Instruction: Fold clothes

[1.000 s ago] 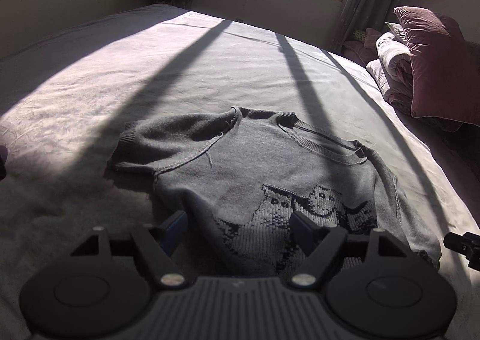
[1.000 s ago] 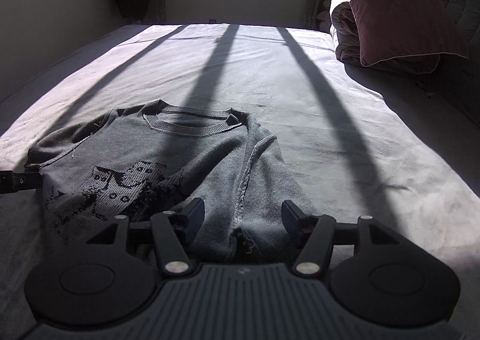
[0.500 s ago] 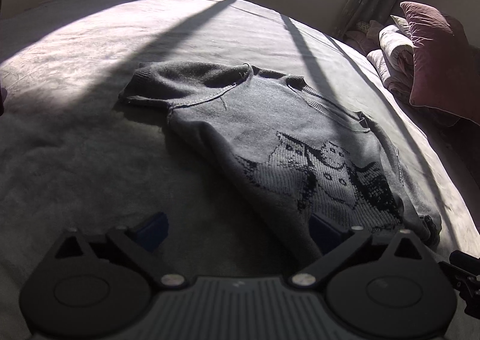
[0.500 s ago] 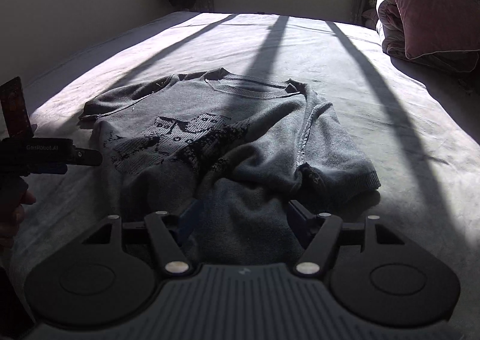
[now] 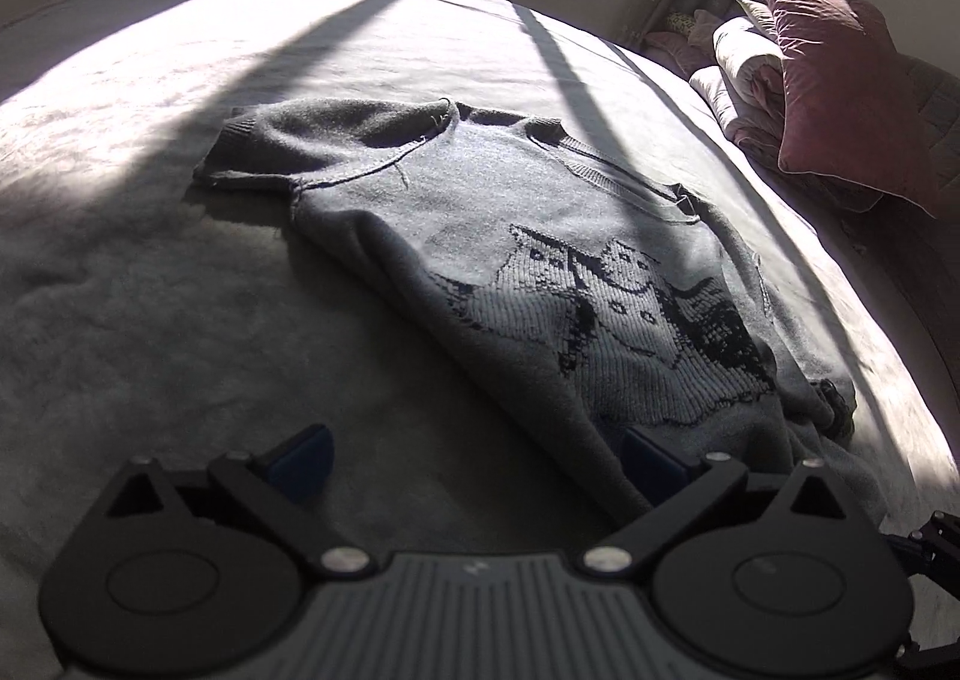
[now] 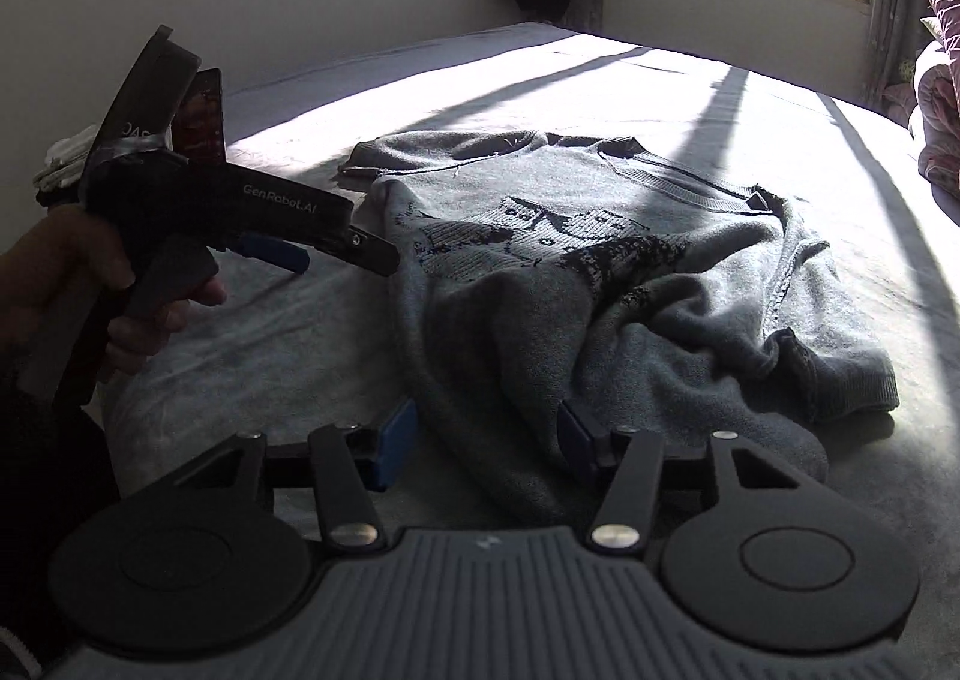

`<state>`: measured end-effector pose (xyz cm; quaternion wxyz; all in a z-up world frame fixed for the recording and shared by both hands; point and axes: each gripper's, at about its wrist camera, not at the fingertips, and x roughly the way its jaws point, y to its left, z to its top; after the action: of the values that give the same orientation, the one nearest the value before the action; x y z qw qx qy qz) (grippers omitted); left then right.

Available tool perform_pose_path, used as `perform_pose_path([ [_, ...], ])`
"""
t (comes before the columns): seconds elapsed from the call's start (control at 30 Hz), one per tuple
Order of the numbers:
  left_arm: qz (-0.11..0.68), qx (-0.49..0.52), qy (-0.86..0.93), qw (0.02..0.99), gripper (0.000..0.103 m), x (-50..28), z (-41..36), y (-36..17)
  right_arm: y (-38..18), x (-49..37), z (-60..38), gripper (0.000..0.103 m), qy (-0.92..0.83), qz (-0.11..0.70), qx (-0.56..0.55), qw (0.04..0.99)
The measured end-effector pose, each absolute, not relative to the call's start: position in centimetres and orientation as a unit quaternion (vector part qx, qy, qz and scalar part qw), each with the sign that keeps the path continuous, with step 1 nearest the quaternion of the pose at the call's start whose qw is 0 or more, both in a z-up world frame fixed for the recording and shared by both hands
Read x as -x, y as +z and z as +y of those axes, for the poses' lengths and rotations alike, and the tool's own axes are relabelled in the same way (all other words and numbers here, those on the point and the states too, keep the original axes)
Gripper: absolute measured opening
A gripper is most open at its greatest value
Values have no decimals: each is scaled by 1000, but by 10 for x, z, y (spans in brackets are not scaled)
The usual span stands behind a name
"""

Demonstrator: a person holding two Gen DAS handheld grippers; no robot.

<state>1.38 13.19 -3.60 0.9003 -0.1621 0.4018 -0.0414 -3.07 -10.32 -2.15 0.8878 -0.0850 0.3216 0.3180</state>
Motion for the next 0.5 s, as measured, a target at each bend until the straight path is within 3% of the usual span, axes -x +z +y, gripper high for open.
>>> perform_pose_path([
  [0.2, 406, 185, -52, 894, 102, -18, 130, -37, -38, 23, -75, 41, 342, 335, 132, 868],
  [0.23, 405, 187, -51, 893, 102, -19, 130, -37, -42, 21, -69, 31, 338, 339, 147, 866],
  [0.27, 405, 189, -51, 893, 102, -19, 130, -36, -46, 19, -64, 7, 330, 339, 162, 866],
  [0.3, 404, 191, -51, 893, 102, -20, 130, -35, -46, 17, -62, 4, 323, 334, 167, 869],
  [0.5, 386, 199, -44, 900, 102, -23, 138, -27, -12, -6, -84, 4, 296, 289, 76, 907],
])
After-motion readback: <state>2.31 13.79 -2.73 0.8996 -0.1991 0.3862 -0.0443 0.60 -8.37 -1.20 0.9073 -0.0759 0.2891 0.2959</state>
